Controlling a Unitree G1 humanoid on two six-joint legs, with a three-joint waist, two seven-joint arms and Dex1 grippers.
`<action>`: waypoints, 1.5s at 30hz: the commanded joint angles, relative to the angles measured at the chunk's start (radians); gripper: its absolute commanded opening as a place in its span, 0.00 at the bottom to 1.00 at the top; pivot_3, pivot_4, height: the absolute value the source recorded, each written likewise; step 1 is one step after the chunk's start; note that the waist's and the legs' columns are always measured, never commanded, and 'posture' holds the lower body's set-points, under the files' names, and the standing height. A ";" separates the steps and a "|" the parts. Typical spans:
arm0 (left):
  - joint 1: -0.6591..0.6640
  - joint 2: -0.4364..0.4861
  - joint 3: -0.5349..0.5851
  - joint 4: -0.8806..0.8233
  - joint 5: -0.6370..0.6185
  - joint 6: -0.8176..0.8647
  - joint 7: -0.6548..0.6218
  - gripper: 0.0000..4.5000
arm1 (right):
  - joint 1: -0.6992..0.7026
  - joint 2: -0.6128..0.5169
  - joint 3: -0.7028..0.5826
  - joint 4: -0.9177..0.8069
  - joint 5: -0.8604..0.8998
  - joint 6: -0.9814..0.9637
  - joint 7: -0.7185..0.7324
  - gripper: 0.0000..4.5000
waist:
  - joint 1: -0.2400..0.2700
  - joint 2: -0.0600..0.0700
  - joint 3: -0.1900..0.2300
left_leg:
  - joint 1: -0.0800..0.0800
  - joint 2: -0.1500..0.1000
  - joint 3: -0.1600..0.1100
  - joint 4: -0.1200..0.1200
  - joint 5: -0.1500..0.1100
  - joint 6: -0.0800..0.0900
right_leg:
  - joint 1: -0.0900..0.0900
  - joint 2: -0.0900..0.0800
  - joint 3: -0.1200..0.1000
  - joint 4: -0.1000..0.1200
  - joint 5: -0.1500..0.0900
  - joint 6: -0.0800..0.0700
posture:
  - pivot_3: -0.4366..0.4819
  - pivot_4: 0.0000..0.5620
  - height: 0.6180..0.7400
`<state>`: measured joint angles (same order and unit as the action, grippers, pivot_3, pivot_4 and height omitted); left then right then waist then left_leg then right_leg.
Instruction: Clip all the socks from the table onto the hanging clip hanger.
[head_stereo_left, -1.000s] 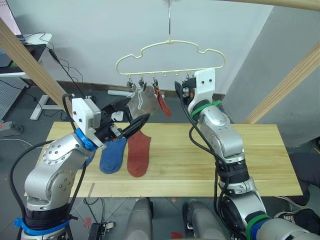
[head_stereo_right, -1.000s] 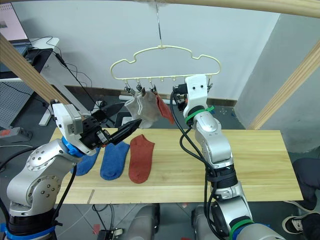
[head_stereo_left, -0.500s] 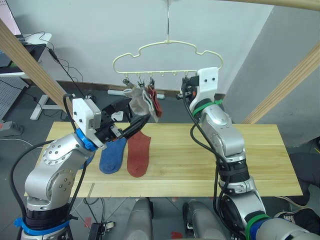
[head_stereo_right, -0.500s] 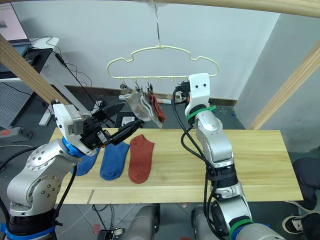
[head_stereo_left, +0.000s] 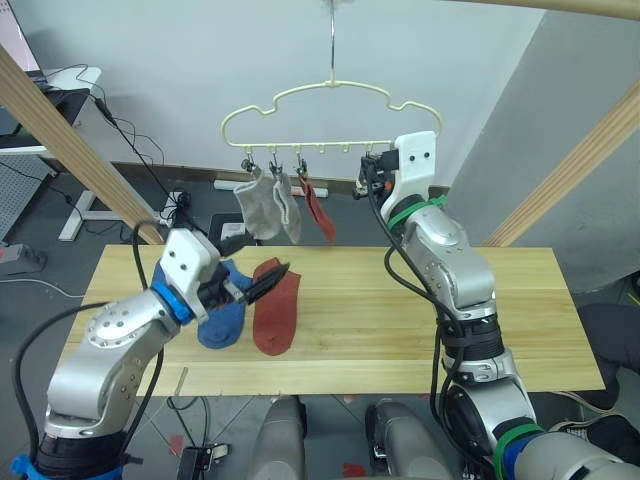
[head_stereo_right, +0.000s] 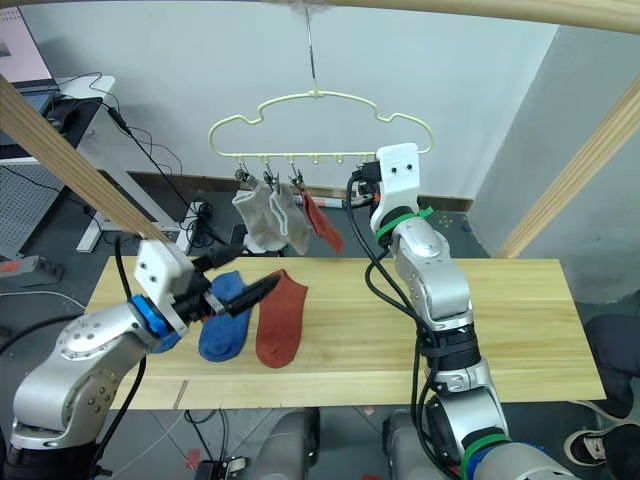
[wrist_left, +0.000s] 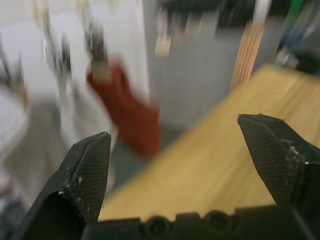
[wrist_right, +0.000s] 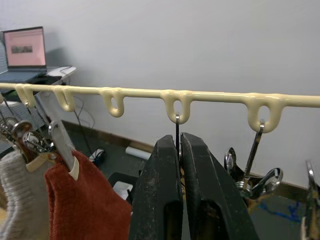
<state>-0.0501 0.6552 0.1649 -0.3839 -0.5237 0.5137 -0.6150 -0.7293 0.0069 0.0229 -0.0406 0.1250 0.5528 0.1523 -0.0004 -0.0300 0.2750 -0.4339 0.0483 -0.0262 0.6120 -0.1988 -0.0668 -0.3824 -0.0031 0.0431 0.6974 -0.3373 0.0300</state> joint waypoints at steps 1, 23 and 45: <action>0.008 -0.006 -0.048 0.069 0.094 -0.013 0.036 1.00 | -0.011 -0.013 0.002 -0.051 0.036 0.022 0.038 0.00 | 0.001 0.000 0.000 | 0.000 0.000 0.000 0.000 0.000 0.000 | 0.000 0.000 0.000 0.000 0.000 0.000 | 0.61 0.49 1.00; -0.250 -0.287 -0.271 0.721 0.473 -0.254 0.165 1.00 | 0.017 -0.006 0.005 -0.111 0.032 0.066 0.012 0.00 | 0.000 0.001 0.000 | -0.002 0.000 0.002 0.000 0.000 0.001 | -0.003 -0.001 0.000 0.002 0.000 0.000 | 0.57 0.48 1.00; -0.196 -0.254 -0.242 0.536 0.417 -0.372 -0.018 0.00 | 0.020 -0.047 -0.022 -0.105 0.060 0.081 0.050 0.00 | -0.002 0.000 0.000 | -0.002 0.000 0.003 0.000 0.002 0.000 | -0.003 -0.001 -0.002 0.004 0.000 0.000 | 0.56 0.45 1.00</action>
<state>-0.2479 0.3847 -0.1008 0.2231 -0.0786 0.1783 -0.6025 -0.7127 -0.0284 0.0194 -0.1054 0.1601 0.6263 0.1840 -0.0020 -0.0296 0.2752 -0.4359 0.0481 -0.0237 0.6118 -0.1970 -0.0665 -0.3851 -0.0040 0.0411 0.7015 -0.3371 0.0299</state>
